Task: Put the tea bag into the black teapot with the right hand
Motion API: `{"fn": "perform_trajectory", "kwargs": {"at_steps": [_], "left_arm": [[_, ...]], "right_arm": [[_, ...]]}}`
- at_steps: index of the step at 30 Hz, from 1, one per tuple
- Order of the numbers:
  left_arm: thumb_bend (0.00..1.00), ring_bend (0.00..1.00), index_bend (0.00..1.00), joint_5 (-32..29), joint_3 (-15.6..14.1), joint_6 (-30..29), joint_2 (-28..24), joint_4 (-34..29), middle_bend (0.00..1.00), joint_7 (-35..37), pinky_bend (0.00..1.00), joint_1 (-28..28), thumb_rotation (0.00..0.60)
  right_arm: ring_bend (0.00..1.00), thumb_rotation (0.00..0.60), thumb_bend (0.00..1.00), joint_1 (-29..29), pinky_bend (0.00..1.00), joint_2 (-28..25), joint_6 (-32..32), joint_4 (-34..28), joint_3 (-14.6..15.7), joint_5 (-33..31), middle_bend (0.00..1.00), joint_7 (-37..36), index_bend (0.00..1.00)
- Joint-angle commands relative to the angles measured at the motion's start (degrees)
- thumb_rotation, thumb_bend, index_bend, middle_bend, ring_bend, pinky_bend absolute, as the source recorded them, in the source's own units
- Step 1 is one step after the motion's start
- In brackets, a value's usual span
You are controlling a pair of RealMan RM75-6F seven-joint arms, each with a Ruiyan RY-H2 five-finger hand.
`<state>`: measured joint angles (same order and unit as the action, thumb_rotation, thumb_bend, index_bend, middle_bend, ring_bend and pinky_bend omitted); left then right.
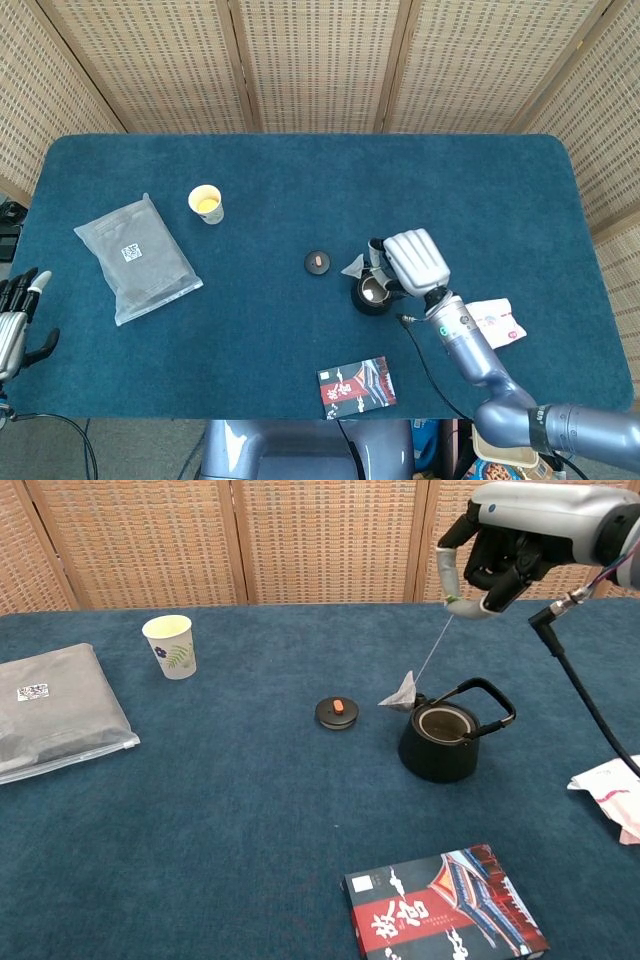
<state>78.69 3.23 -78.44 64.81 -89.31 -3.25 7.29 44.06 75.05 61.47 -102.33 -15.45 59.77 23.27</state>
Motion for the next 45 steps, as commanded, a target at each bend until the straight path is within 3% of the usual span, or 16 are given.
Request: {"fn": "perform_trajectory", "kwargs": {"at_steps": [1,45], "left_arm": [[0.41,0.00,0.00,0.0,0.0,0.1,0.0,-0.1,0.00,-0.1,0.00,0.0,0.600],[0.41,0.00,0.00,0.2,-0.1,-0.2,-0.5,-1.9,0.00,-1.9,0.00,0.4,0.600]], "right_arm": [[1.00,0.600,0.53,-0.1,1.00,-0.6,0.0,-0.1,-0.2,-0.3,1.00,-0.3,0.64],[1.00,0.600,0.54,-3.7,1.00,-6.2,2.9,-2.8,0.3,0.7,1.00,-4.0,0.64]]}}
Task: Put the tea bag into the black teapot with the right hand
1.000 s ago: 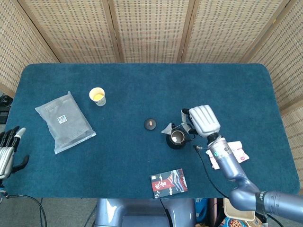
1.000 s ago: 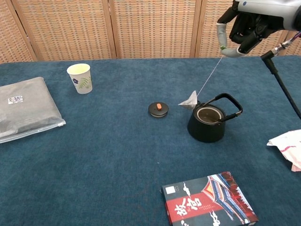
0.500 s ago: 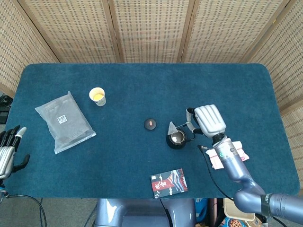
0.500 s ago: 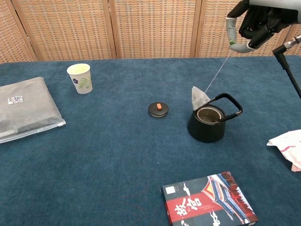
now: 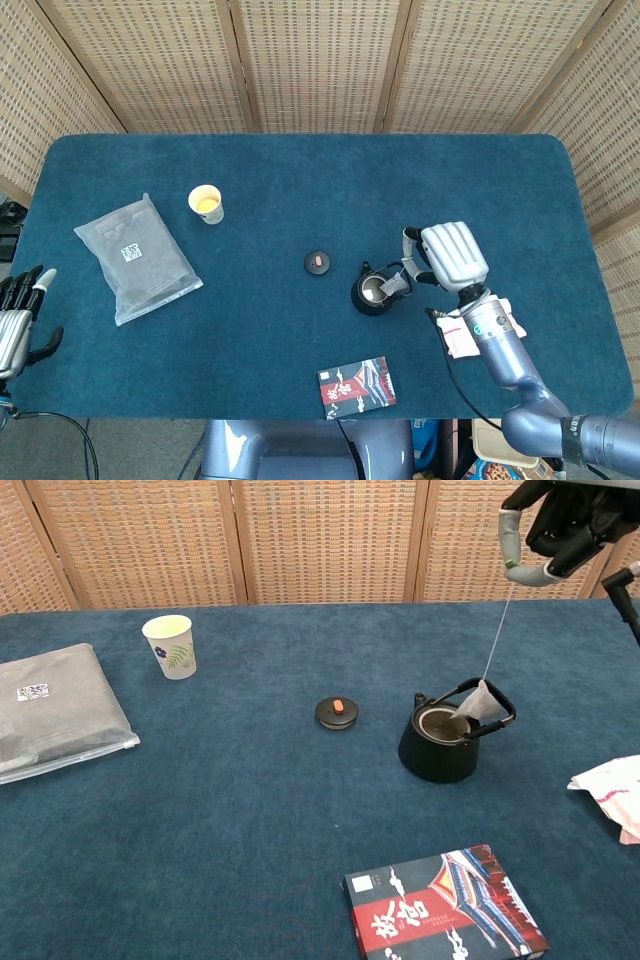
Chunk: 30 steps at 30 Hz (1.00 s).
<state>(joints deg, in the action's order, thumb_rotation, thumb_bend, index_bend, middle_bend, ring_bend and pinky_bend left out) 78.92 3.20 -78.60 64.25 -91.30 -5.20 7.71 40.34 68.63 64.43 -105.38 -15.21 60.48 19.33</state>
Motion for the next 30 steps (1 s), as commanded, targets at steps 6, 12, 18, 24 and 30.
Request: {"fn": "perform_trajectory", "kwargs": {"at_steps": [6,12,18,24,30], "left_arm": [[0.41,0.00,0.00,-0.1,-0.1,0.1,0.1,0.5,0.00,0.4,0.00,-0.1,0.600],[0.41,0.00,0.00,-0.2,-0.2,0.1,0.3,1.0,0.00,0.9,0.00,-0.2,0.600],[0.41,0.00,0.00,0.0,-0.3,0.3,0.5,1.1,0.00,1.1,0.00,-0.1,0.600],[0.41,0.00,0.00,-0.1,-0.3,0.3,0.5,1.3,0.00,1.2,0.00,-0.2,0.600],[0.41,0.00,0.00,-0.1,-0.5,0.4,0.6,1.5,0.00,1.3,0.00,-0.3,0.600]], "right_arm": [[1.00,0.600,0.54,0.2,1.00,0.8,-0.5,0.6,0.2,0.0,1.00,-0.1,0.64],[1.00,0.600,0.54,0.4,1.00,1.3,-0.8,0.7,0.6,0.0,1.00,0.3,0.64],[1.00,0.600,0.54,0.9,1.00,2.5,-1.6,1.2,1.4,0.0,0.99,1.4,0.64],[1.00,0.600,0.54,1.2,1.00,4.4,-2.0,2.4,2.4,0.3,1.00,2.2,0.64],[1.00,0.600,0.54,1.2,1.00,6.1,-2.0,3.4,4.0,1.9,1.00,3.2,0.64]]}}
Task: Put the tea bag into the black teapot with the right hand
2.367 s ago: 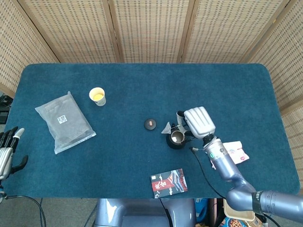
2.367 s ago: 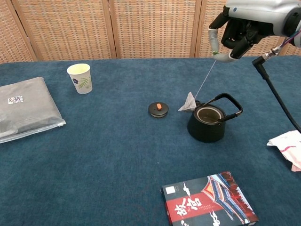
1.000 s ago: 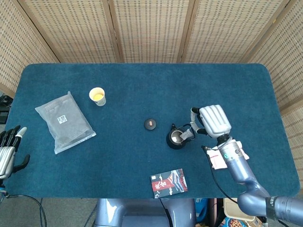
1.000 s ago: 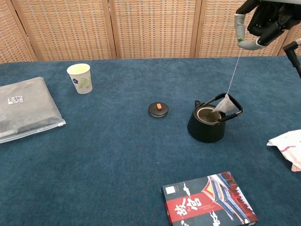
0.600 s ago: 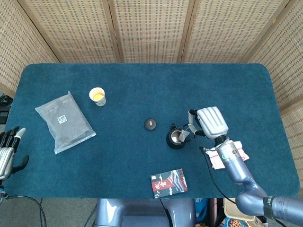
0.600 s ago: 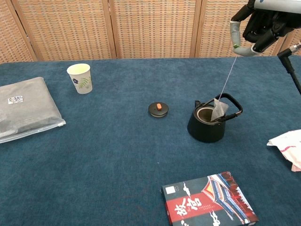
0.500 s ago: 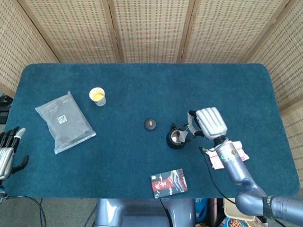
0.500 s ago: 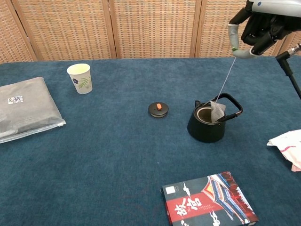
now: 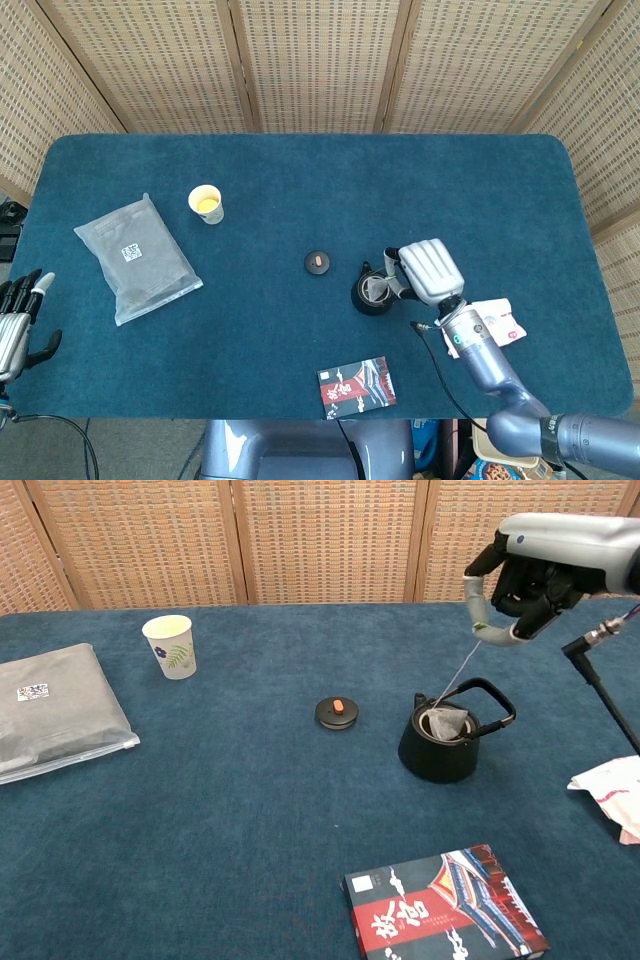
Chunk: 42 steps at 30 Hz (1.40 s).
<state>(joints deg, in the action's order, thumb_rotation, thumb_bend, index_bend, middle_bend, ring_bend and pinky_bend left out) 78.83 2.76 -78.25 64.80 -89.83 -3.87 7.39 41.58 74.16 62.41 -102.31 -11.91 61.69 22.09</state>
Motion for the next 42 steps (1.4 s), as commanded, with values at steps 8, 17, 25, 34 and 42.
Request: {"fn": "perform_trajectory", "kwargs": {"at_steps": [8,17,25,34,42], "left_arm": [[0.41,0.00,0.00,0.0,-0.1,0.3,0.3,0.2,0.00,0.0,0.00,0.1,0.600],[0.41,0.00,0.00,-0.1,0.0,0.3,0.3,0.3,0.00,0.0,0.00,0.1,0.600],[0.41,0.00,0.00,-0.2,0.1,0.2,0.2,0.3,0.00,0.0,0.00,0.1,0.600],[0.41,0.00,0.00,-0.1,0.0,0.0,0.1,0.4,0.00,0.3,0.00,-0.2,0.600],[0.41,0.00,0.00,-0.1,0.1,-0.1,0.1,0.6,0.00,0.6,0.00,-0.2,0.600]], "right_arm": [[1.00,0.600,0.54,0.0,1.00,3.3,-0.7,1.0,3.8,3.9,0.99,3.4,0.64],[1.00,0.600,0.54,0.6,1.00,5.6,-2.5,1.7,5.6,5.4,0.99,5.4,0.53],[1.00,0.600,0.54,1.5,1.00,6.5,-4.8,1.3,6.3,4.8,0.99,7.2,0.39],[1.00,0.600,0.54,2.7,1.00,4.8,-7.1,-0.4,5.8,2.1,0.99,8.5,0.26],[1.00,0.519,0.69,5.7,1.00,0.7,-12.8,-2.5,5.9,-6.7,1.00,11.4,0.10]]}}
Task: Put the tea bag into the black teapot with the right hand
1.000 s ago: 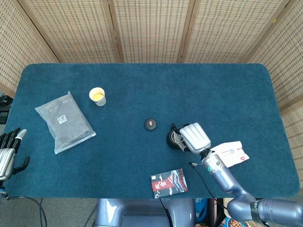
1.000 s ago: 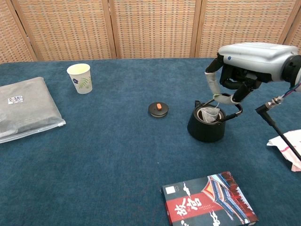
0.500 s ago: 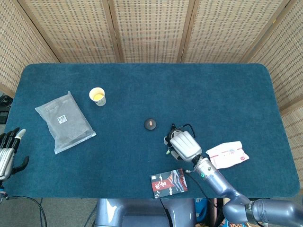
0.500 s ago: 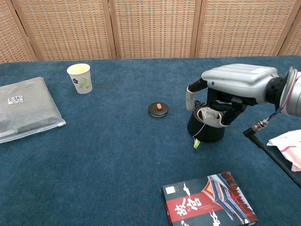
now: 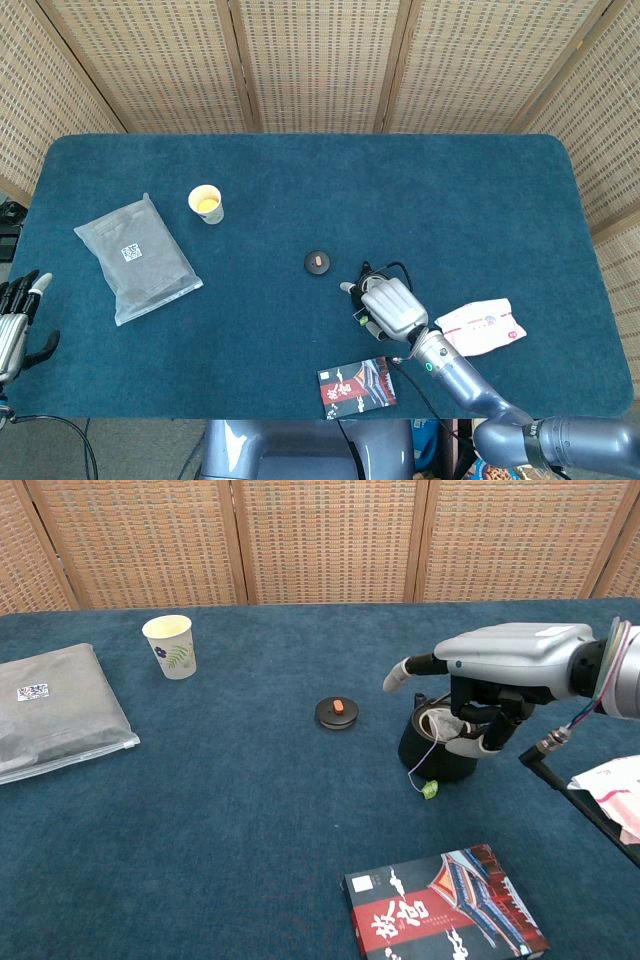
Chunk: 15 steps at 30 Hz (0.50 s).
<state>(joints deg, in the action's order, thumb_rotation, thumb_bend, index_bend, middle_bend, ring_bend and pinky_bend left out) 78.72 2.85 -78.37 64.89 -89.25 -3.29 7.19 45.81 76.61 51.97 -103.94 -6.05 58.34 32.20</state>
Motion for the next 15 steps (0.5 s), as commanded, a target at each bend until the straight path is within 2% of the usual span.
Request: {"fn": "perform_trajectory", "kwargs": {"at_steps": [1,4,8,11,15], "left_arm": [[0.41,0.00,0.00,0.0,0.1,0.0,-0.1,0.0,0.00,0.0,0.00,0.1,0.600],[0.41,0.00,0.00,0.0,0.2,-0.1,-0.2,0.0,0.00,-0.1,0.00,0.1,0.600],[0.41,0.00,0.00,0.2,0.5,-0.4,-0.8,-0.6,0.00,-0.5,0.00,0.3,0.600],[0.41,0.00,0.00,0.2,0.6,-0.4,-1.0,-0.9,0.00,-0.8,0.00,0.4,0.600],[0.41,0.00,0.00,0.1,0.7,-0.3,-1.2,-1.3,0.00,-1.1,0.00,0.5,0.600]], "right_arm": [[1.00,0.462,0.71,2.1,1.00,-2.3,-3.1,-1.2,0.0,-4.8,1.00,1.7,0.09],[1.00,0.346,0.78,3.8,1.00,-3.7,-4.9,-1.9,0.2,-8.4,1.00,2.6,0.09],[1.00,0.230,0.81,6.4,1.00,-5.3,-7.4,-1.8,0.7,-13.2,1.00,3.1,0.09],[1.00,0.188,0.81,7.7,1.00,-5.9,-8.2,-1.6,1.3,-15.3,1.00,3.2,0.09],[1.00,0.185,0.81,9.6,1.00,-6.5,-9.3,-1.3,2.6,-18.2,1.00,3.7,0.09]]}}
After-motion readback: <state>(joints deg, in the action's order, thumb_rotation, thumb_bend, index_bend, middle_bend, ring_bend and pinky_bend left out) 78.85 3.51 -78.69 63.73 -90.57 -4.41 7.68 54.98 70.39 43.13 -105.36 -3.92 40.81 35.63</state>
